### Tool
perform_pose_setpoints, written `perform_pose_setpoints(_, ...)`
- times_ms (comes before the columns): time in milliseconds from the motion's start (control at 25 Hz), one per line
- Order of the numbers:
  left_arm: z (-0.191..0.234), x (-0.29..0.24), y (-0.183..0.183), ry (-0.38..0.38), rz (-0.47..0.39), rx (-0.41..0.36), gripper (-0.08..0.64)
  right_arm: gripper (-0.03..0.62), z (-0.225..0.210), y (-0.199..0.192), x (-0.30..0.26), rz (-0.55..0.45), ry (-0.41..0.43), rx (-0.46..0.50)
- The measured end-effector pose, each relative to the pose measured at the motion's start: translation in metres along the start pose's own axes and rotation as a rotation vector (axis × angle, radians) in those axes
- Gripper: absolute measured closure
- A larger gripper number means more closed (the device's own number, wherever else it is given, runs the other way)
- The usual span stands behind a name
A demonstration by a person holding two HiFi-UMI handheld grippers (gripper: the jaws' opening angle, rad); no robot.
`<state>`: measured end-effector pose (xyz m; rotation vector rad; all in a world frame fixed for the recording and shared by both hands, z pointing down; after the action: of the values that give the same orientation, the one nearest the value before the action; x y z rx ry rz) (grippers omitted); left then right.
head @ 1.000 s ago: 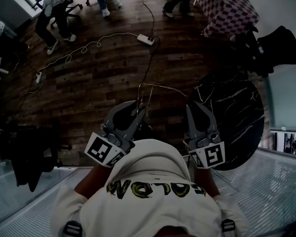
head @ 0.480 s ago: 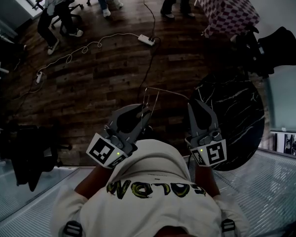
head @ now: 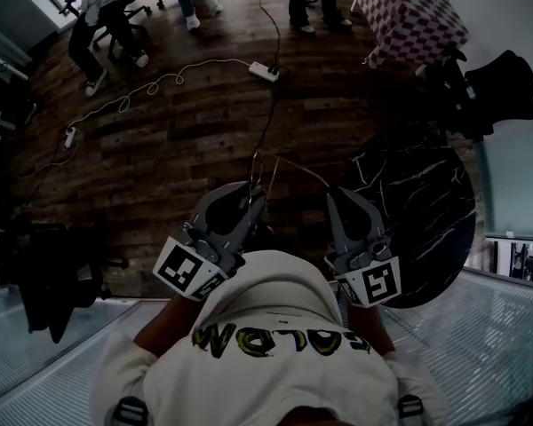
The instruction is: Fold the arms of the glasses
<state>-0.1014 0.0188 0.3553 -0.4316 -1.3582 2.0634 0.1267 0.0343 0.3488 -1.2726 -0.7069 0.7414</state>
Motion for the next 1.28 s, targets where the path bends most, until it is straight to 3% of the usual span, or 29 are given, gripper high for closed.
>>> perform_pose_setpoints(640,0.01,-0.001,0.001,0.058,-0.014,0.02,0.479,0.577,0.038,0.004,-0.006,-0.025,0.114,-0.039)
perform_pose_setpoints(1280,0.004,-0.014,0.005,0.055,-0.032,0.03,0.479,0.569,0.058,0.006,-0.008,-0.059,0.206,-0.055)
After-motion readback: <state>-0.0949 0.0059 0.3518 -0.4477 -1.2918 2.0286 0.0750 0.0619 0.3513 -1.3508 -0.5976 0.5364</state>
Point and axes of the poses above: the fingertips, and each gripper's own axes: x backward along the fingers, z to its left, y out of its top, the point moved 9 cm from there along x, backward along the fingers, and after that the axes turned 9 degrees about x, right-handed, at the moved point
